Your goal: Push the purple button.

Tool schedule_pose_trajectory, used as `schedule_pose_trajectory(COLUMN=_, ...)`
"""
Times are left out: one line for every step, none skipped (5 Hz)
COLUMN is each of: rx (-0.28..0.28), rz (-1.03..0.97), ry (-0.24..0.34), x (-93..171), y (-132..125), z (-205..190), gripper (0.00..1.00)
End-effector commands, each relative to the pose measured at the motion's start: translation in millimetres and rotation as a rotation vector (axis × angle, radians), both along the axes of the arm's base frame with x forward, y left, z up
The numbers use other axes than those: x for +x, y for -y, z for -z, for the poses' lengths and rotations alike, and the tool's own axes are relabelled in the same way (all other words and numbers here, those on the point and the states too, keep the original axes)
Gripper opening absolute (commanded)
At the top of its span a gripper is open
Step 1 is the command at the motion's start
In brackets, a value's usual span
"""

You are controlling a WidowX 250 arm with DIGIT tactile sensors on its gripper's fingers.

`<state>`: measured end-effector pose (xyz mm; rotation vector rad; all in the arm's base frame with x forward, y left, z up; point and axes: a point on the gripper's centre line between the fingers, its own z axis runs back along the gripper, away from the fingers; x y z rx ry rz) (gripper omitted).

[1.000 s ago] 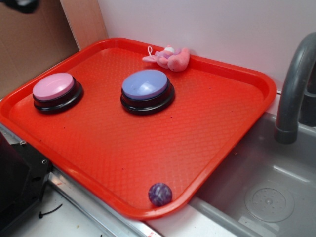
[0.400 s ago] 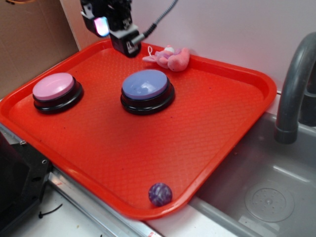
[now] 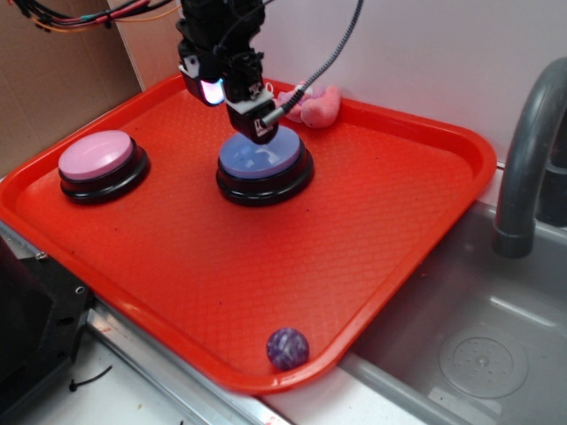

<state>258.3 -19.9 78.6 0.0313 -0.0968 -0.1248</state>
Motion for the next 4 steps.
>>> schedule_pose_trajectory(rx=-0.007, rz=-0.008, ry=-0.016, x=12.8, y=-6.4, z=14.6, gripper=1.00)
schedule_pose_trajectory(rx=0.001, rz=-0.018, ry=-0.046, x=14.7, y=-8.8, z=24.7, gripper=1.00)
schedule_pose_trajectory(rx=0.003, rz=-0.026, ry=-0.052, x=16.3, y=-10.5, z=20.0, gripper=1.00)
schedule_pose_trajectory(rx=0.004, rz=-0.039, ry=-0.054, x=17.3, y=-13.5, z=6.0, gripper=1.00)
